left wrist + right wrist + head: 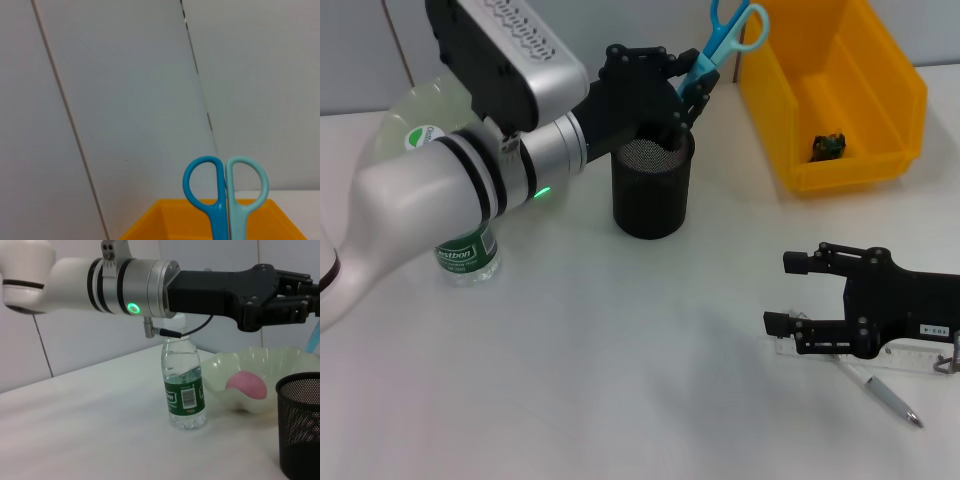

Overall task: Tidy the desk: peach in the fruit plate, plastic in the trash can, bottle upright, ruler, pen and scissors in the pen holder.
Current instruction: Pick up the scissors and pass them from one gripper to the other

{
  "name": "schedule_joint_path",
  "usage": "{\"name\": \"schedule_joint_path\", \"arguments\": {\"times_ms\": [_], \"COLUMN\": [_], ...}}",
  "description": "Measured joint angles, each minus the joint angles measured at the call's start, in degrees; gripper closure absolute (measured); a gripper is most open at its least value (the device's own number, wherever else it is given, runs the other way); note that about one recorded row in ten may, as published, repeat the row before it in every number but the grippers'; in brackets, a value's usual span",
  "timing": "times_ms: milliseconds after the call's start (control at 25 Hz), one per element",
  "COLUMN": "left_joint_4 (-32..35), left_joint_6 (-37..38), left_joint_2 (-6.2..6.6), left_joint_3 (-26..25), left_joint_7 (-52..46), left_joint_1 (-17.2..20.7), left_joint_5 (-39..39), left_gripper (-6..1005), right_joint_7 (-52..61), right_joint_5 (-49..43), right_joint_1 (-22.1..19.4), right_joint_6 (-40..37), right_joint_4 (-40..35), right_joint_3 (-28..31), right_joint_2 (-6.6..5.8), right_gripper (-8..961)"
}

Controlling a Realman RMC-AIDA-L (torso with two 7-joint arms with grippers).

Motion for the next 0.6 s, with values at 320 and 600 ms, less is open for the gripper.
{"name": "schedule_joint_path", "arguments": {"times_ms": [320, 600], "left_joint_4": [-7.66, -18.37], "left_joint_6": [5.21, 12.12], "left_joint_2": [0.0, 0.0], "left_joint_3": [-0.16, 0.38], "left_joint_7": [12.56, 29.18], "left_joint_1": [-1.47, -2.95], "left_joint_5": [-12.91, -28.85], "left_gripper": [741, 738], "right_joint_7": [0.31, 0.42], "right_joint_5": [0.0, 0.0], "right_joint_1": [0.43, 1.18], "right_joint_6": [0.34, 0.37], "right_joint_4": [-0.01, 0.18], "right_joint_3": [-0.42, -0.61], "right_joint_2": [-0.06, -0.04], "right_gripper": [135, 134]}}
